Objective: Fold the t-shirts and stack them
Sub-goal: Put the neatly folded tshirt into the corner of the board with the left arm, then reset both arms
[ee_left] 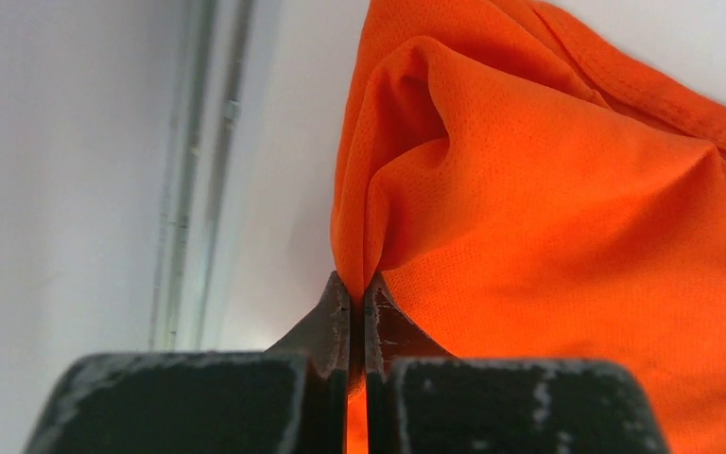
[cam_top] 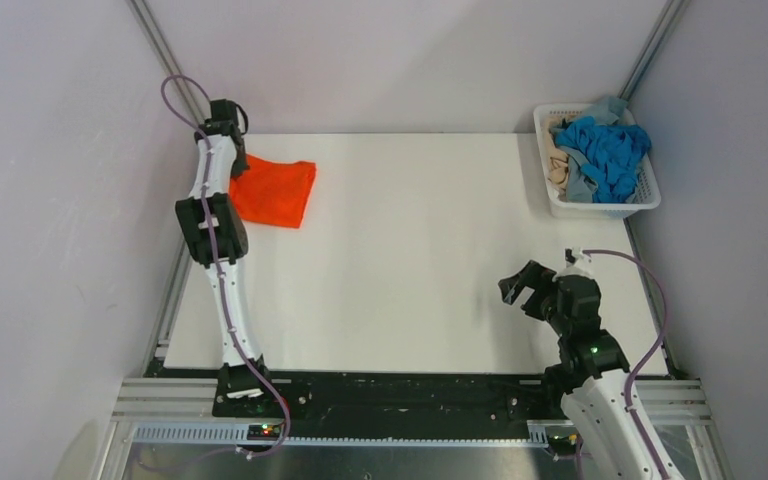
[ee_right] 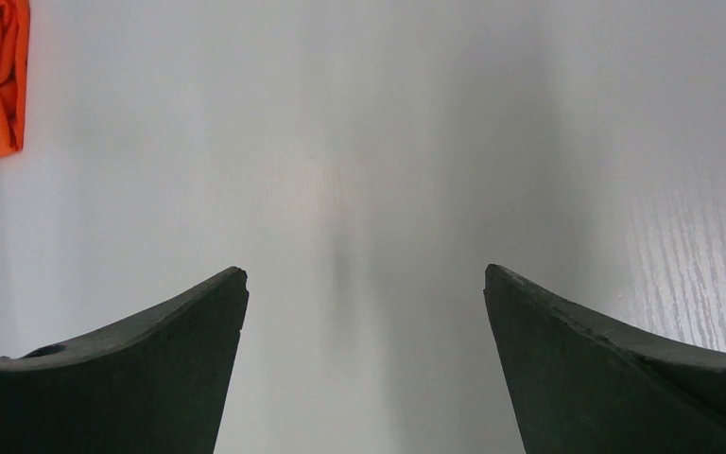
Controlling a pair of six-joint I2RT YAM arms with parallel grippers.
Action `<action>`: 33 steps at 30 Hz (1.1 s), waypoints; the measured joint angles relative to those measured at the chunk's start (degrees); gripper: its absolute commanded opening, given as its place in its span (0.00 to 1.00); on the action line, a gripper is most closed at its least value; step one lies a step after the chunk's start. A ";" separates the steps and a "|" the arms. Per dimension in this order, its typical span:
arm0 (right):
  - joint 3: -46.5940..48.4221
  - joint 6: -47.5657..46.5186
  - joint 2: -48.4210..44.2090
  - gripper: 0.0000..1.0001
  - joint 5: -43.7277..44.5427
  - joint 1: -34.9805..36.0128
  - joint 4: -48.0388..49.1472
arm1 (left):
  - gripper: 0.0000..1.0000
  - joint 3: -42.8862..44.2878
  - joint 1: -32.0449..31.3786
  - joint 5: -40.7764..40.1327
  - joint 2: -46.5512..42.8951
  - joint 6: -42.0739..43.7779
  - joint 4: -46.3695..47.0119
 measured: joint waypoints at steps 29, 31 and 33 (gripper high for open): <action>2.19 -0.35 1.60 1.00 3.02 0.00 0.57 | 1.00 -9.62 -4.04 -3.89 -24.46 -9.53 2.89; 2.91 -0.44 1.77 1.00 2.51 0.00 -0.24 | 1.00 -16.55 -7.43 -3.04 -33.07 -13.05 4.96; 3.37 -0.59 1.70 1.00 2.08 0.00 -0.92 | 1.00 -25.49 -11.72 -3.19 -41.33 -15.23 8.13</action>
